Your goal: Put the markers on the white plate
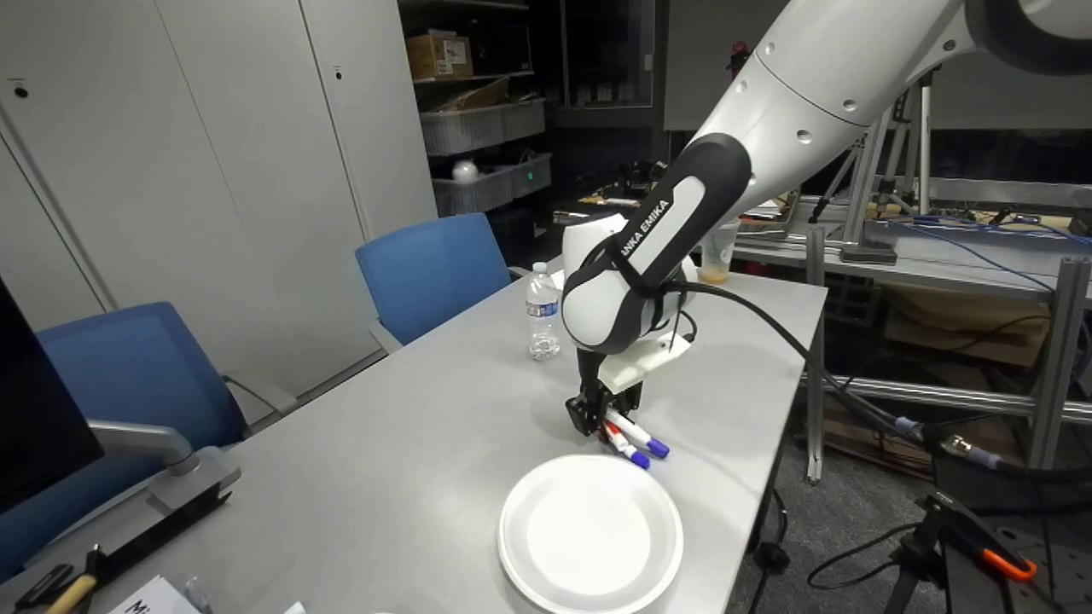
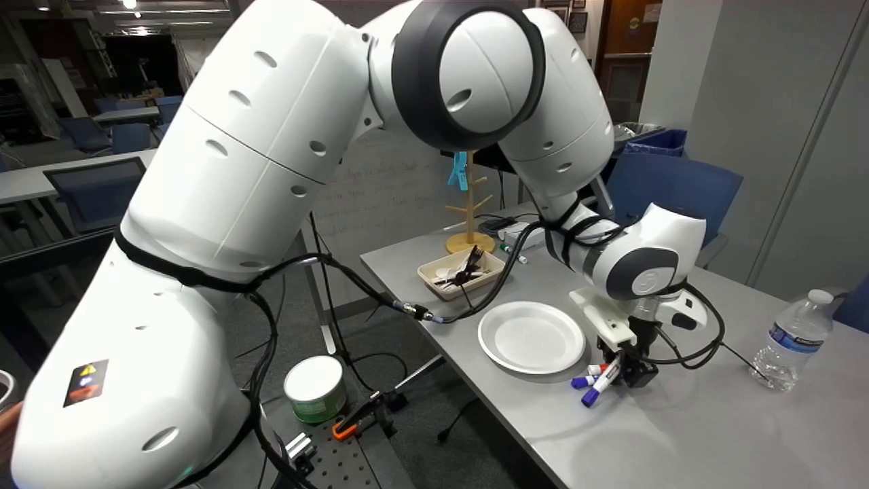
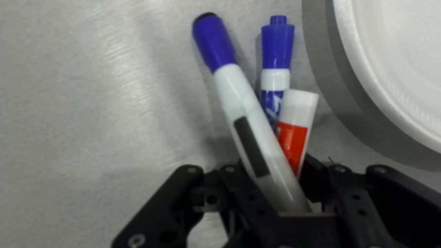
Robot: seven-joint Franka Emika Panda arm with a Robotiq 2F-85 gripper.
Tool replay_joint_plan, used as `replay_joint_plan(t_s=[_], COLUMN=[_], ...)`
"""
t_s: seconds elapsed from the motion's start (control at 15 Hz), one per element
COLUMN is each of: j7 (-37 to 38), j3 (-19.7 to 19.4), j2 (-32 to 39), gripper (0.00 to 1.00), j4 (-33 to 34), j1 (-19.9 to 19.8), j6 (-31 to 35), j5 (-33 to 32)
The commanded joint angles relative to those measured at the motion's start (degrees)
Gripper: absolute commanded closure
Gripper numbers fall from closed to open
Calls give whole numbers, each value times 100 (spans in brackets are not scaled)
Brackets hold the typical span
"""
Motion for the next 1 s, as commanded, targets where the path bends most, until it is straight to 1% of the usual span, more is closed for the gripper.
replay_joint_plan(t_s=[0.0, 0.4, 0.6, 0.93], j7=[34, 35, -36, -184], j3=[34, 46, 96, 295], j2=[176, 121, -43, -450], gripper=[94, 94, 94, 94], j4=[184, 141, 25, -152], j1=[-16, -37, -27, -33], j6=[64, 32, 92, 145], j5=[213, 261, 286, 435])
